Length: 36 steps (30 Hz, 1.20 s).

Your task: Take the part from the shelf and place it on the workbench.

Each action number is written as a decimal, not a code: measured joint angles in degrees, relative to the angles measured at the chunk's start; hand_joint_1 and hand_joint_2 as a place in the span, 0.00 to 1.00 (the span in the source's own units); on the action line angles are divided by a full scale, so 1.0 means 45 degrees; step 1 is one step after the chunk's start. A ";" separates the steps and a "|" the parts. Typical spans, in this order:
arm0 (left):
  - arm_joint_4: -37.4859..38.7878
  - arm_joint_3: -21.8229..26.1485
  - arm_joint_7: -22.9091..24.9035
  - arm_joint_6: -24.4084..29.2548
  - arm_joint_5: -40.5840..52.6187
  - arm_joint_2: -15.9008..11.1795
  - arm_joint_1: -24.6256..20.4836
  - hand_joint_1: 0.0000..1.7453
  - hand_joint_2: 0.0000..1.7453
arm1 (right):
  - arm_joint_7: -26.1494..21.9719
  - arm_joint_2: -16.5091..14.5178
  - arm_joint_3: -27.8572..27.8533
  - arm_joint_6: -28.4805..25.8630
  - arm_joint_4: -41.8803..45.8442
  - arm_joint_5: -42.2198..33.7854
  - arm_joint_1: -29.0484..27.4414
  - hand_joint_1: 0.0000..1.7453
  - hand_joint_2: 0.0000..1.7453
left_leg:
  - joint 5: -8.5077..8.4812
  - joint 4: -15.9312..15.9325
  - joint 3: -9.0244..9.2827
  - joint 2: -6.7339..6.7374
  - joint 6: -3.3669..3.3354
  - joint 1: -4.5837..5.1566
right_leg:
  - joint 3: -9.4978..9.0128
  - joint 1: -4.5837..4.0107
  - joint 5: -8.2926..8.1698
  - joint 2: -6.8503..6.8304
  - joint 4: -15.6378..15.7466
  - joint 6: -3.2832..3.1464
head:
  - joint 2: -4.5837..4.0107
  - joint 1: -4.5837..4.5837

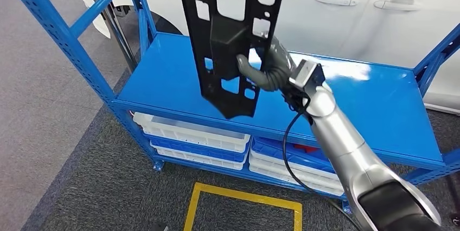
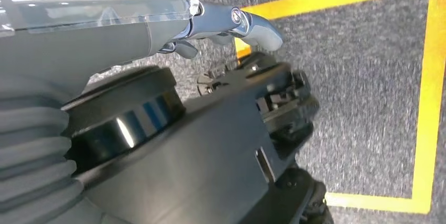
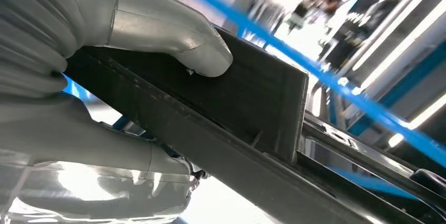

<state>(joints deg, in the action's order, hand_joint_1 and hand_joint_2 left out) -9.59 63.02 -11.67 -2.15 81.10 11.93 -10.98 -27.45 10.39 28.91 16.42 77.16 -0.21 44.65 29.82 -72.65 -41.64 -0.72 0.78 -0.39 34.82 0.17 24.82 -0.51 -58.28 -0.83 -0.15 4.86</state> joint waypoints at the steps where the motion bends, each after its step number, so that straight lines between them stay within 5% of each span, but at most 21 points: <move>1: 0.0000 0.0008 -0.0006 0.0140 -0.0006 0.0000 -0.0001 0.00 1.00 | -0.0002 0.0178 0.0097 0.0142 0.0358 -0.0443 -0.0413 1.00 1.00 | -0.0439 0.0765 0.0354 -0.0002 -0.0016 -0.0009 | -0.0006 0.0004 0.0031 0.0022 -0.0035 0.0029 | 0.0000 0.0000; 4: 0.0000 0.0012 -0.0018 0.0483 -0.0017 0.0016 -0.0009 0.00 1.00 | -0.0136 0.0705 0.0403 0.0452 0.1467 -0.1679 -0.1791 1.00 1.00 | -0.1050 0.2685 0.1294 -0.0074 -0.0162 -0.0010 | 0.0010 -0.0049 0.0133 0.0069 -0.0153 0.0197 | 0.0000 -0.0001; 8: 0.0000 0.0047 -0.0042 0.0836 -0.0245 0.0034 0.0016 0.00 1.00 | -0.0361 0.0980 0.0765 0.0263 0.2391 -0.2691 -0.3290 1.00 1.00 | -0.1080 0.2974 0.1423 -0.0059 -0.0453 0.0033 | 0.0057 -0.0030 0.0229 0.0097 -0.0231 0.0463 | 0.0000 -0.0001; 10: -0.0003 0.0062 0.0033 0.0957 -0.0283 0.0039 0.0007 0.00 1.00 | -0.0408 0.0965 0.0800 0.0049 0.2693 -0.2908 -0.3802 1.00 1.00 | -0.1131 0.3070 0.1473 0.0006 -0.0574 0.0007 | 0.0433 0.0002 0.0789 0.0110 -0.1089 0.0580 | 0.0000 -0.0001; 12: -0.0005 0.0076 0.0173 0.0999 -0.0368 0.0038 0.0016 0.00 1.00 | -0.0344 0.0929 0.0816 -0.0147 0.2917 -0.3058 -0.4324 1.00 1.00 | -0.1126 0.3079 0.1477 0.0055 -0.0624 0.0024 | 0.1186 0.0038 0.1563 0.0111 -0.2720 0.0647 | 0.0000 -0.0001; 14: -0.0005 0.0125 0.0377 0.1014 -0.0500 0.0036 0.0039 0.00 1.00 | -0.0149 0.0907 0.0818 -0.0253 0.3041 -0.3274 -0.4842 1.00 1.00 | -0.1122 0.3077 0.1475 0.0069 -0.0634 0.0038 | 0.1604 0.0070 0.1737 0.0110 -0.3595 0.0667 | 0.0000 -0.0001; 15: -0.0005 0.0156 0.0489 0.1020 -0.0548 0.0036 0.0049 0.00 1.00 | -0.0043 0.0907 0.0818 -0.0265 0.3086 -0.3375 -0.5035 1.00 1.00 | -0.1130 0.3071 0.1479 0.0071 -0.0626 0.0039 | 0.1472 0.0087 0.1490 0.0107 -0.3330 0.0658 | 0.0000 -0.0001; 19: -0.0005 0.0270 0.0755 0.0915 -0.0595 0.0039 0.0067 0.00 1.00 | 0.0254 0.0907 0.0803 -0.0363 0.3286 -0.3596 -0.5314 1.00 1.00 | -0.1168 0.3012 0.1460 0.0095 -0.0510 0.0092 | -0.0001 0.0063 0.0257 0.0059 -0.0414 0.0506 | 0.0000 0.0000; 23: -0.0005 0.0315 0.0843 0.0774 -0.0570 0.0039 0.0113 0.00 1.00 | 0.0487 0.0927 0.0683 -0.0398 0.3308 -0.3738 -0.5396 1.00 1.00 | -0.1125 0.2949 0.1386 0.0109 -0.0260 0.0104 | -0.0049 0.0025 0.0066 0.0064 -0.0089 0.0224 | 0.0000 -0.0001; 26: -0.0005 0.0341 0.0833 0.0766 -0.0570 0.0039 0.0141 0.00 1.00 | 0.0523 0.1017 0.0508 -0.0410 0.3298 -0.3769 -0.5311 1.00 1.00 | 0.0102 0.1486 0.0884 0.0096 -0.0107 0.0064 | 0.0084 0.0047 -0.0158 0.0018 0.0013 -0.0015 | -0.0001 0.0000; 28: -0.0005 0.0346 0.0807 0.0750 -0.0561 0.0039 0.0152 0.00 1.00 | 0.0543 0.1043 0.0386 -0.0535 0.3283 -0.3696 -0.5288 1.00 1.00 | 0.0996 -0.0081 0.0425 0.0097 -0.0063 0.0051 | 0.0278 0.0012 -0.0305 0.0017 -0.0003 -0.0066 | -0.0001 0.0000; 29: -0.0005 0.0347 0.0799 0.0730 -0.0544 0.0039 0.0154 0.00 1.00 | 0.0556 0.1046 0.0322 -0.0617 0.3275 -0.3635 -0.5301 1.00 1.00 | 0.1144 -0.0426 0.0413 0.0097 -0.0057 0.0050 | 0.0398 0.0000 -0.0390 0.0025 -0.0019 -0.0062 | -0.0001 0.0000; 31: -0.0005 0.0345 0.0815 0.0679 -0.0488 0.0039 0.0149 0.00 1.00 | 0.0574 0.1048 0.0187 -0.0748 0.3273 -0.3531 -0.5349 1.00 1.00 | 0.0822 0.0372 0.1124 0.0095 -0.0098 0.0050 | 0.0647 -0.0008 -0.0566 0.0053 -0.0063 -0.0021 | 0.0000 0.0001; 34: -0.0006 0.0342 0.0882 0.0643 -0.0437 0.0039 0.0106 0.00 1.00 | 0.0574 0.1050 -0.0011 -0.0835 0.3277 -0.3453 -0.5406 1.00 1.00 | 0.0147 0.2833 0.2656 0.0071 -0.0244 0.0097 | 0.0915 -0.0027 -0.0851 0.0095 -0.0107 0.0135 | 0.0000 0.0004; 36: -0.0007 0.0342 0.0917 0.0639 -0.0434 0.0038 0.0117 0.00 1.00 | 0.0572 0.1052 -0.0092 -0.0870 0.3278 -0.3386 -0.5440 1.00 1.00 | -0.0015 0.3177 0.2744 0.0060 -0.0356 0.0172 | 0.0974 -0.0005 -0.1050 0.0103 -0.0068 0.0287 | 0.0000 0.0001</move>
<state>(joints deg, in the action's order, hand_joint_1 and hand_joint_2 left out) -9.63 64.57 -7.55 0.73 79.14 12.10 -10.45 -24.87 15.13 28.49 12.50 91.91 -15.45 20.17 29.75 -58.36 -29.29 -0.45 -0.82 0.38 39.21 0.15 20.09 -0.05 -58.58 0.47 -0.15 4.86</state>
